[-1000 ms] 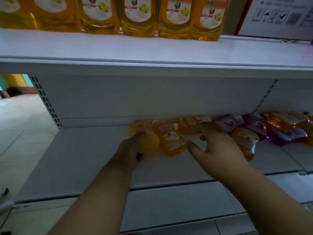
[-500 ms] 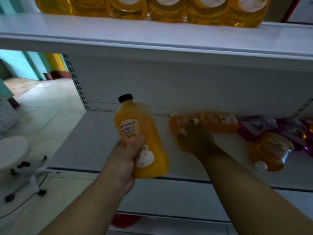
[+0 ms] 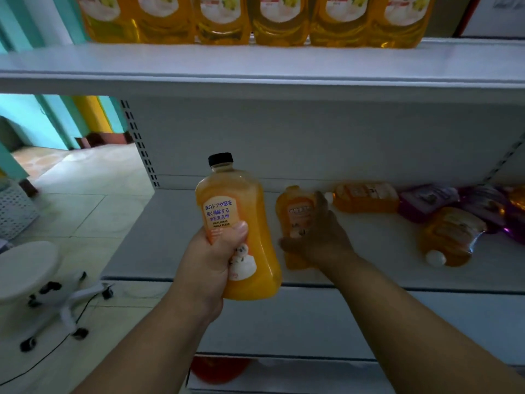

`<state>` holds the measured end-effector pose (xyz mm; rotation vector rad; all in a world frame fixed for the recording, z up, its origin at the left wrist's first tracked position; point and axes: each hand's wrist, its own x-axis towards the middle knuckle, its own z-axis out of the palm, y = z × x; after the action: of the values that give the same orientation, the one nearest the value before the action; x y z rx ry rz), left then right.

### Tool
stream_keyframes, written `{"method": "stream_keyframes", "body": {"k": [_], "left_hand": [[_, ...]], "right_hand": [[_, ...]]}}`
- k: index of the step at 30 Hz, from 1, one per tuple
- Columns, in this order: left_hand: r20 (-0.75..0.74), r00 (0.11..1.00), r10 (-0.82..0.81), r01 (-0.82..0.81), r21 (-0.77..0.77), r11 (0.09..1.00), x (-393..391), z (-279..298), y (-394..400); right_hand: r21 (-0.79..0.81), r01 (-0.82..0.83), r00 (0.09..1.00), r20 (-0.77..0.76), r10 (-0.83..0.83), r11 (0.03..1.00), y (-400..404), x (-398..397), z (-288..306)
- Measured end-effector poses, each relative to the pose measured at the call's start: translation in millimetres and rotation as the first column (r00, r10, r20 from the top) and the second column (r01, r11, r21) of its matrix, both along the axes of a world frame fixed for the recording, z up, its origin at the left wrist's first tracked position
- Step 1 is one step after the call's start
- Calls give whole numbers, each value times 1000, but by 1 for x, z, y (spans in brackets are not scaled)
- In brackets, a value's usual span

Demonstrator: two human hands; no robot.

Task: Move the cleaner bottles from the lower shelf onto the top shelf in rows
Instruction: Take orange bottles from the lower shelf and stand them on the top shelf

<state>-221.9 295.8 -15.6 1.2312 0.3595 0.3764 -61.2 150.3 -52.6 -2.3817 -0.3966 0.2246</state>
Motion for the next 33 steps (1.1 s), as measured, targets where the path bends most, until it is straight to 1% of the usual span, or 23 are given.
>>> {"method": "stream_keyframes", "body": {"k": [3, 5, 7, 10, 12, 14, 18, 23, 27, 29, 33], "left_hand": [[31, 1000, -7, 6, 39, 999, -8, 7, -9], [42, 999, -10, 6, 85, 996, -15, 12, -13], [45, 999, 9, -15, 135, 991, -23, 20, -18], [60, 998, 37, -47, 168, 985, -35, 36, -38], [84, 996, 36, -51, 190, 981, -39, 48, -56], [115, 993, 24, -49, 221, 974, -45, 64, -84], [182, 983, -1, -43, 237, 971, -52, 97, -146], [235, 971, -42, -23, 267, 963, -61, 128, -208], [274, 961, 25, -99, 260, 960, -60, 150, -241], [294, 955, 26, -110, 274, 955, -55, 161, -256], [318, 947, -40, -74, 337, 939, -30, 189, -288]], "right_hand": [[235, -5, 992, 122, -25, 972, -22, -32, 16], [366, -12, 986, 157, -49, 931, -40, -48, 29], [432, -27, 975, 209, -71, 902, -61, -59, 44], [474, -36, 948, 295, -120, 880, -96, -79, 72], [491, -79, 927, 355, -117, 868, -116, -91, 92], [489, -140, 895, 435, -101, 861, -146, -105, 115], [532, -213, 818, 556, -148, 819, -203, -129, 161], [606, -266, 795, 578, -186, 750, -266, -152, 208], [608, -287, 764, 611, -206, 741, -303, -160, 231], [624, -294, 751, 619, -229, 724, -318, -160, 238], [663, -314, 736, 622, -267, 680, -344, -152, 252]]}}
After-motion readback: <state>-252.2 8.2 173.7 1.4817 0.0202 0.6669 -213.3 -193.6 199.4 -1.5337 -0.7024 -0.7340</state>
